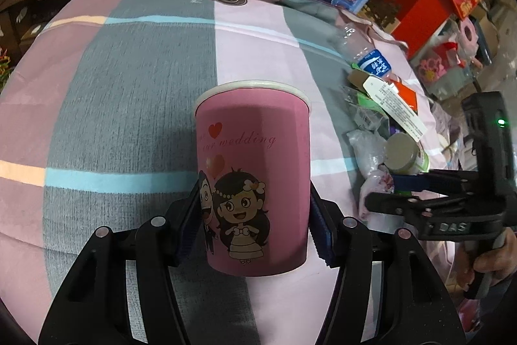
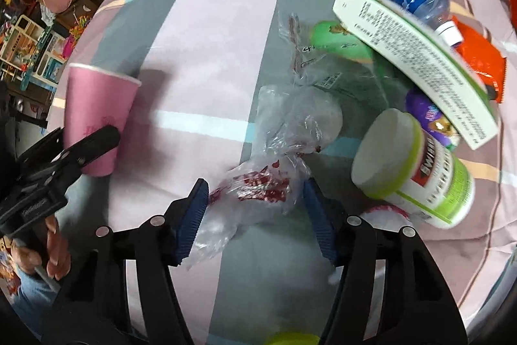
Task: Collect trash
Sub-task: 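Grasp the pink paper cup with the left tool while the right tool grasps the clear plastic bag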
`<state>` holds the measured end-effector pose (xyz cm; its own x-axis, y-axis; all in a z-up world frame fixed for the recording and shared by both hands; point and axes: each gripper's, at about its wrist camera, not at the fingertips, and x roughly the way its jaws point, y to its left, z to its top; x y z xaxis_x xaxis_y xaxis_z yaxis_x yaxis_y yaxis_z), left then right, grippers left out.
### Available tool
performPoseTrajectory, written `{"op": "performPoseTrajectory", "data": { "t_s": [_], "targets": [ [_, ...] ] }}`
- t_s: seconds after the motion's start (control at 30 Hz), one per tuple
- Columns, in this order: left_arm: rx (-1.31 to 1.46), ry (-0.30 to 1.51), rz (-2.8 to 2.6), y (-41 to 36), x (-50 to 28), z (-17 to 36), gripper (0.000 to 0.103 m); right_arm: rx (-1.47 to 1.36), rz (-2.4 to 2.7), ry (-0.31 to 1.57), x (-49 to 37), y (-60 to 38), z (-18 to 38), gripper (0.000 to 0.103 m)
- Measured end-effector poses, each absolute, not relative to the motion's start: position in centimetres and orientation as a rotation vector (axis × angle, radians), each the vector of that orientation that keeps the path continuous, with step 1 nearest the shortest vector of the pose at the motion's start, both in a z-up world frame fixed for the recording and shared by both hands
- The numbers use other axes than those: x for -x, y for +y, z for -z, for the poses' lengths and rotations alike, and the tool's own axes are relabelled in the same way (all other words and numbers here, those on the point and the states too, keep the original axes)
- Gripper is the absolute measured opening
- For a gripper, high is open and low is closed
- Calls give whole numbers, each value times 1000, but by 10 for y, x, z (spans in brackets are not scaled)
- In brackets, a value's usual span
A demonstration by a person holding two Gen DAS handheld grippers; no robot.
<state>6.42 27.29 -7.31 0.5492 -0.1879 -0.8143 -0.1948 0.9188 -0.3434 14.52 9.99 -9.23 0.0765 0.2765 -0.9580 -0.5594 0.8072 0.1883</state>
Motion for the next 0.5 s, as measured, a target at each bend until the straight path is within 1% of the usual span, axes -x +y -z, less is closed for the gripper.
{"op": "performPoseTrajectory", "data": {
  "t_s": [0.07,0.1,0.13,0.17,0.23,0.5],
  "targets": [
    [424,1001,-2,271,-64,74,60,259,-634,1357,-147,104,98,58],
    [423,1004,-1,270,-65,75,60,282,-638,1336,-145,106,98,55],
    [422,1007,0,268,-66,76,60,303,-645,1318,-142,108,97,46],
    [419,1009,0,266,-66,76,60,313,-654,1309,-141,109,96,42],
    [413,1009,-6,263,-66,75,60,295,-665,1288,-138,105,90,38],
    [366,978,27,242,-71,53,60,203,-654,1196,-143,69,53,37]
  ]
}}
